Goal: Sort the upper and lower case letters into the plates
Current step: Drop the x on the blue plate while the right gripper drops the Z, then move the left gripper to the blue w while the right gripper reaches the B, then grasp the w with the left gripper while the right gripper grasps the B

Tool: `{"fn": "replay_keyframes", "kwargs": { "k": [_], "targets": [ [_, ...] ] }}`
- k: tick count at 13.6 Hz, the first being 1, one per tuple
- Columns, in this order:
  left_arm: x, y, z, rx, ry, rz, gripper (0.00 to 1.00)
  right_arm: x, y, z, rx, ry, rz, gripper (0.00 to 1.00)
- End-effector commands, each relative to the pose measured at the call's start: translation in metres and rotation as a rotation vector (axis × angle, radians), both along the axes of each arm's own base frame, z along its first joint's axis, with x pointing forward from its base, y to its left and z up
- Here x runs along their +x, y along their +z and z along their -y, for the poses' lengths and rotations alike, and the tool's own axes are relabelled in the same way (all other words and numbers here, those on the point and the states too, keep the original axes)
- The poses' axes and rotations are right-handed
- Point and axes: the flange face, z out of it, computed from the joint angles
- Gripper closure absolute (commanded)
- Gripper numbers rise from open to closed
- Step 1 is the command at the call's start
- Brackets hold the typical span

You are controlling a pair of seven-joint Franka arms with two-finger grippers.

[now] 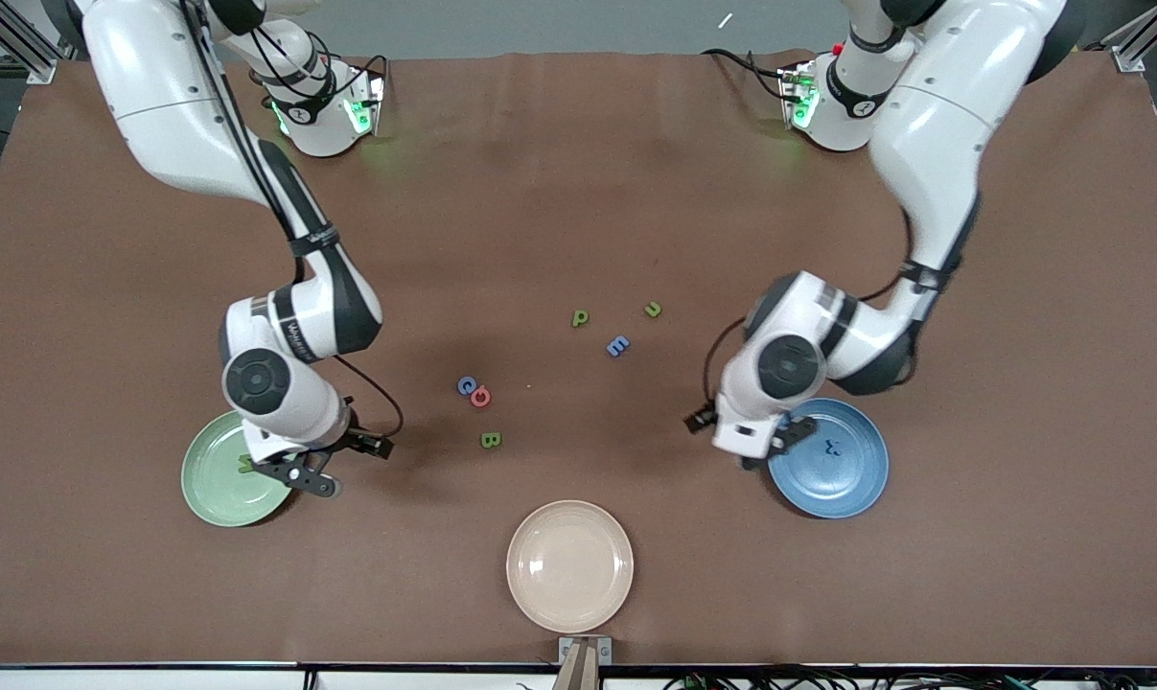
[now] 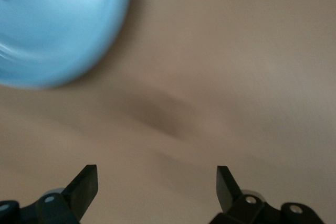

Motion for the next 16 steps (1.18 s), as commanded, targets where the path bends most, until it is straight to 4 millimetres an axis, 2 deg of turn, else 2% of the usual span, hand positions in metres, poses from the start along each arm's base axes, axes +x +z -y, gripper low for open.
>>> {"fn": "replay_keyframes", "kwargs": {
  "k": [1,3,5,6,7,8,10,12,16],
  "targets": [
    [-0.045,-0.010,0.048,0.009,-0.073,0.028,0.02,0.003,0.000,-0.043,0.007,-0.073,0.034,0.15],
    [-0.070,-0.013,0.081,0.017,0.019,0.032,0.03,0.002,-0.006,-0.083,0.043,-0.035,0.101,0.15],
    [-0.083,-0.017,0.097,-0.002,0.147,0.042,0.04,-0.004,-0.023,-0.112,0.073,0.030,0.159,0.15],
    [-0.098,-0.024,0.107,0.000,0.163,0.040,0.05,-0.008,-0.031,-0.123,0.078,0.061,0.173,0.15],
    [-0.104,-0.029,0.110,-0.006,0.165,0.043,0.06,-0.013,-0.035,-0.135,0.083,0.113,0.184,0.15],
    [-0.107,-0.031,0.113,-0.008,0.173,0.044,0.12,-0.017,-0.039,-0.144,0.086,0.179,0.195,0.15],
    [-0.110,-0.031,0.123,-0.038,0.190,0.062,0.17,-0.023,-0.044,-0.155,0.102,0.257,0.225,0.15],
    [-0.112,-0.038,0.125,-0.051,0.195,0.063,0.24,-0.034,-0.054,-0.164,0.094,0.281,0.207,0.15],
    [-0.114,-0.056,0.125,-0.054,0.192,0.051,0.36,-0.044,-0.071,-0.159,0.062,0.318,0.181,0.15]
  ]
}}
